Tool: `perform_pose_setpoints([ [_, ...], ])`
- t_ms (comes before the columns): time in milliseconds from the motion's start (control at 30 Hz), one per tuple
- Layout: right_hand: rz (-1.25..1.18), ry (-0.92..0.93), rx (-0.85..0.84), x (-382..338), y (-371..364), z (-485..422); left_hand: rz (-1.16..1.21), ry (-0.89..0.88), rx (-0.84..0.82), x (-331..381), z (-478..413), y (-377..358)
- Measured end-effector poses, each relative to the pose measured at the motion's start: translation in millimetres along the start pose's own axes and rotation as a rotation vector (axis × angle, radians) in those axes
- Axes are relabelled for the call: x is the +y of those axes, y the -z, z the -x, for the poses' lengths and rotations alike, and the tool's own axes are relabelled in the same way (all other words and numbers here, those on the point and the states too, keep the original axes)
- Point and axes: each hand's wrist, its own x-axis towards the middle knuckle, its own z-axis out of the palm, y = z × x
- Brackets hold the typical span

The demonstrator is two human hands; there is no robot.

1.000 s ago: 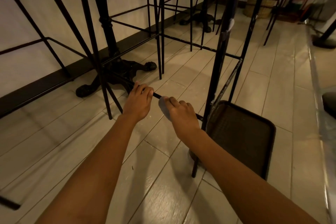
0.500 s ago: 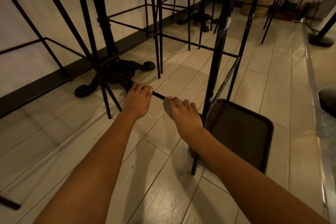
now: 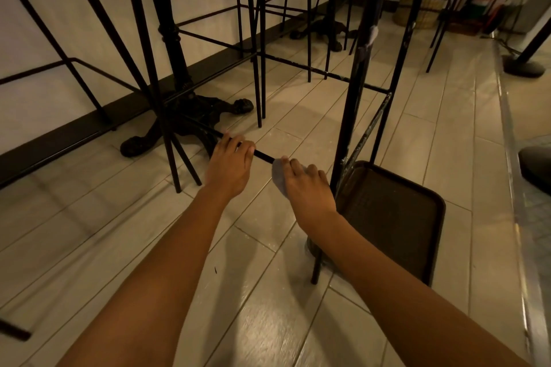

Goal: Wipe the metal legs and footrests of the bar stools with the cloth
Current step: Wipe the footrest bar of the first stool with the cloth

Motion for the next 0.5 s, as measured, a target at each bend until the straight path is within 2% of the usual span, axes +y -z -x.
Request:
perform_pose_setpoints([
  [100,-0.007,-0.027,0.007,-1.6,-1.5,-3.4,-0.003,-0.117,0.056,12.5,6.8,-4.8],
  [233,0.032,-0.050,0.040,-4.5,-4.8,4.3,-0.094,-0.287,-0.010,27.3,8.5,-13.9],
  [400,0.019,-0.091,0.066,-6.5,-6.0,8.5,-0.144,-0.381,0.117,33.2,15.0,-14.3],
  [500,0.013,-0.118,0.061,-9.7,-4.4,3.6,-0.166,-0.399,0.122,32.4,13.5,-15.1],
])
